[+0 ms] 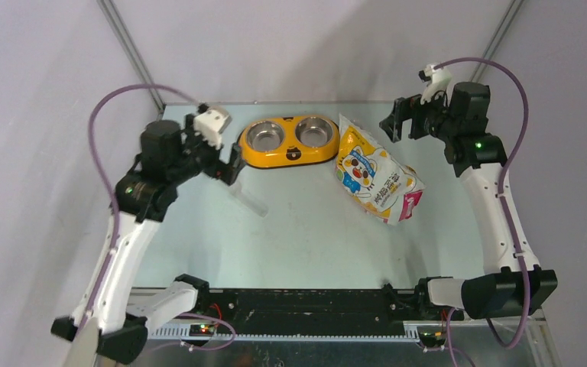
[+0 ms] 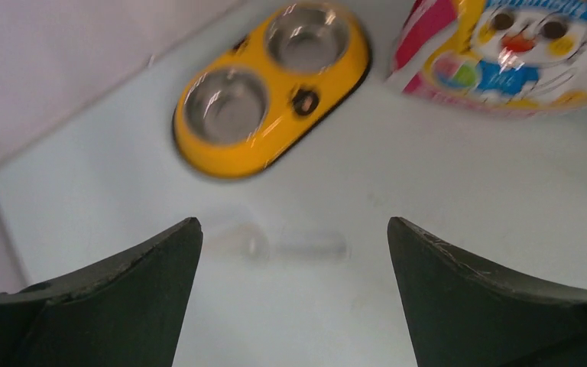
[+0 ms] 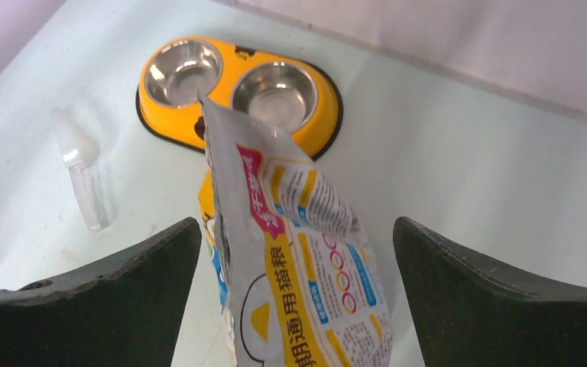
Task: Serve the pet food
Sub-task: Open the pet food bag at the center of the board.
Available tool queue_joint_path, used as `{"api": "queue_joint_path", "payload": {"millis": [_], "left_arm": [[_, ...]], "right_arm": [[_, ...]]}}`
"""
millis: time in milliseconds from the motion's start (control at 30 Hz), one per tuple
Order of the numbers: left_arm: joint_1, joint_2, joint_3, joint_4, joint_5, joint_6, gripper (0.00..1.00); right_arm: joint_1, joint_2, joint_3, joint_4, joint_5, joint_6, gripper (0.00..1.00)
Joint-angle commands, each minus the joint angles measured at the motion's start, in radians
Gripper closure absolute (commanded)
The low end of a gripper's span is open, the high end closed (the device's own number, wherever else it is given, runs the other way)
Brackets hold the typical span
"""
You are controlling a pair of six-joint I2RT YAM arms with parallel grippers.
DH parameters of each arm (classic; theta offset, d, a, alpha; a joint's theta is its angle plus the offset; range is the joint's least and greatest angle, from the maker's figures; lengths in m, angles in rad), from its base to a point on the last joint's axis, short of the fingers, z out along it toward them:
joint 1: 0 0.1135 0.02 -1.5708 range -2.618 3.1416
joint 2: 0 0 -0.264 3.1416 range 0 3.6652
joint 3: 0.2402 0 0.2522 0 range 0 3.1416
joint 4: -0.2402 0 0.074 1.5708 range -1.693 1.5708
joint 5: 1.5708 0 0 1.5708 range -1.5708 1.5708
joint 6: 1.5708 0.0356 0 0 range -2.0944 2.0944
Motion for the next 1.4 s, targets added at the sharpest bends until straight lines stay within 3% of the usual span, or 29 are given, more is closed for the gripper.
{"api": "queue_joint_path", "payload": {"millis": [0, 267, 533, 867, 967, 1367], "left_arm": [[-0.161, 0.160, 0.020, 0.314, 0.068, -0.037, 0.00], [-0.242, 0.339, -0.052, 0.513, 0.332, -0.192, 0.00], [-0.249, 0.276, -0.236, 0.717, 0.313, -0.242, 0.00], [-0.267, 0.405, -0.068, 0.603, 0.360, -0.269, 0.01], [-0.285, 0.429, -0.086, 0.645, 0.364, -0.339, 0.02], [-0.425, 0.482, -0.082, 0.567, 0.326, -0.312, 0.02]], "right_arm": [[0.006, 0.033, 0.107, -0.008, -0.036, -0.033, 0.01], [0.009, -0.008, 0.015, 0.012, -0.063, -0.036, 0.01], [0.009, -0.055, -0.026, 0.061, 0.018, -0.022, 0.00], [0.009, -0.010, -0.053, 0.069, 0.049, -0.022, 0.00], [0.012, 0.000, -0.052, 0.062, 0.032, -0.021, 0.01], [0.021, 0.019, -0.052, 0.037, 0.011, -0.045, 0.01]]}}
